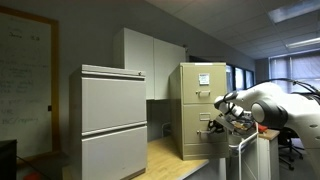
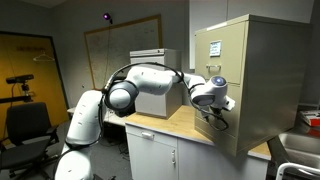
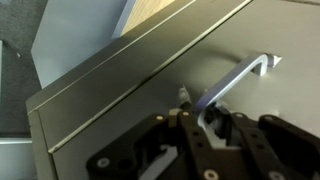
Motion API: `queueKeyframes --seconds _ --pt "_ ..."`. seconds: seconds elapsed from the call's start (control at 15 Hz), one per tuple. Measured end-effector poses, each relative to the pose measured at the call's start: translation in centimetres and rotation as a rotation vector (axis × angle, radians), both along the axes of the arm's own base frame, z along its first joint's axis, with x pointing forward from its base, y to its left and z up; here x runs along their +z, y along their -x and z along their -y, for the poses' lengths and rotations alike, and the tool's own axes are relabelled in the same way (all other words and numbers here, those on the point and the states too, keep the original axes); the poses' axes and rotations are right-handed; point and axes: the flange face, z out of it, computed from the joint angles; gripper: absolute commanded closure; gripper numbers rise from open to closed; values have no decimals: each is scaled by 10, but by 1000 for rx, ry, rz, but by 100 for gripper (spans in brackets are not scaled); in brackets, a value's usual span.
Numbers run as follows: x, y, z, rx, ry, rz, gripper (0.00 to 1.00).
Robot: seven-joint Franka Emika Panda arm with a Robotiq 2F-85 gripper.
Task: Open the bottom drawer of the beige file cabinet
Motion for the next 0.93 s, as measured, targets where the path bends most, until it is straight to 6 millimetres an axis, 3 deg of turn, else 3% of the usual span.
queueKeyframes --seconds 0.93 --pt "-28 24 -12 -26 69 235 95"
